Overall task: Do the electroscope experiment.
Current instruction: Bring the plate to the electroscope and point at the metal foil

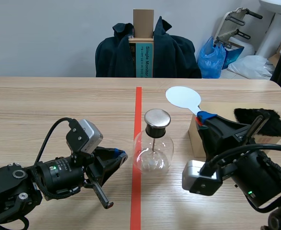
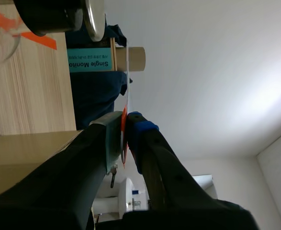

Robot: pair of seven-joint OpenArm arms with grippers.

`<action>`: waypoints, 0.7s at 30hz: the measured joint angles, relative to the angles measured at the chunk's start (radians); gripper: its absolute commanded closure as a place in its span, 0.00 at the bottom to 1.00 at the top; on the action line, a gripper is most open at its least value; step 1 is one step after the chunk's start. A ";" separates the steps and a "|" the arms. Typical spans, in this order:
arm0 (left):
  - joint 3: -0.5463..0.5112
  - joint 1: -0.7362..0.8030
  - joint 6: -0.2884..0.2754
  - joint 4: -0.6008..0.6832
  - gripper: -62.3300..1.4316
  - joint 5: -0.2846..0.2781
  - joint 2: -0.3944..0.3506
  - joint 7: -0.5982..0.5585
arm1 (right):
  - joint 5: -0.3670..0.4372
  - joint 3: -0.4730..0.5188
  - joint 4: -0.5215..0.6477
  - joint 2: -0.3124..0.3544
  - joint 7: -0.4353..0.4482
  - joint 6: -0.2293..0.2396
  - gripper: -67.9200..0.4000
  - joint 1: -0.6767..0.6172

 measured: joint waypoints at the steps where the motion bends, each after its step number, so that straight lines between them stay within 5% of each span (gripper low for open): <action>1: 0.000 0.000 0.000 0.000 0.94 0.000 0.000 0.000 | 0.000 0.000 -0.002 0.000 -0.006 0.000 0.98 0.000; 13: 0.000 0.000 0.000 0.000 0.94 0.000 0.000 0.000 | 0.000 0.000 -0.003 0.000 -0.073 0.000 0.98 0.000; 21: 0.000 0.000 0.000 0.000 0.94 0.000 0.000 0.000 | 0.000 0.000 -0.003 0.000 0.062 0.000 0.98 0.000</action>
